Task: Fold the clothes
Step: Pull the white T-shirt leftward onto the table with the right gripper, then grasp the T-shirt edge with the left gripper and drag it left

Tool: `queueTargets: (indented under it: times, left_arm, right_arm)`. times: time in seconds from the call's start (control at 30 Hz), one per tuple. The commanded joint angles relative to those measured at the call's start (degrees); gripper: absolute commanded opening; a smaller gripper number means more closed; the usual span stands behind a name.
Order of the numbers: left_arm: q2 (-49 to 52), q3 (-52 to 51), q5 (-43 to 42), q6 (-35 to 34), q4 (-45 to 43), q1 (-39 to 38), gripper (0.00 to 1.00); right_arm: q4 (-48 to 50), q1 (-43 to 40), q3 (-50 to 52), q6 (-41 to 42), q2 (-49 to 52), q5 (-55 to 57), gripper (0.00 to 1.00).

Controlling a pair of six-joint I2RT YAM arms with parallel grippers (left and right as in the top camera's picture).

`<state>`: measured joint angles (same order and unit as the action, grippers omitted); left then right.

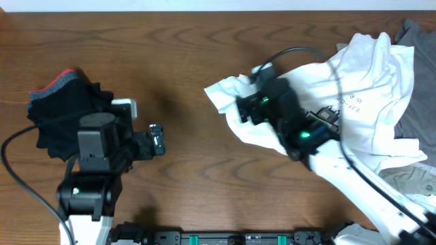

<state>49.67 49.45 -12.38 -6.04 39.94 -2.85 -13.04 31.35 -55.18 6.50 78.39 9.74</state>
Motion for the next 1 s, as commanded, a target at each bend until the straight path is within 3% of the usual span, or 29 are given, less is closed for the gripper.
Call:
queueTargets:
  times: [0.0,0.3,0.73,0.87,0.97]
  left_arm:
    - [4.92,1.31,-6.01,-0.28,-2.45,-2.67,0.98]
    - [24.33,1.31,-6.67,-2.23,-14.27,-15.85,0.98]
    - [47.76,1.31,-6.67,-11.28,-33.99,-25.49,0.99]
    - [51.63,1.31,-6.64,-14.12,-40.3,-26.8,0.96]
    - [53.57,1.31,-6.58,-14.67,-44.22,-27.41,0.79]
  right_arm:
    - [-5.16,-4.31,-2.08,-1.01,-5.86,2.93,0.99]
    - [-20.22,-9.75,-2.08,-1.01,-14.64,2.34,0.99]
    - [-27.12,-15.45,-2.08,0.11,-17.75,2.49,0.99]
    - [-27.54,-16.09,-2.08,0.33,-17.75,2.51,0.98]
    - [-27.58,-16.09,-2.08,0.31,-17.75,2.51,0.93]
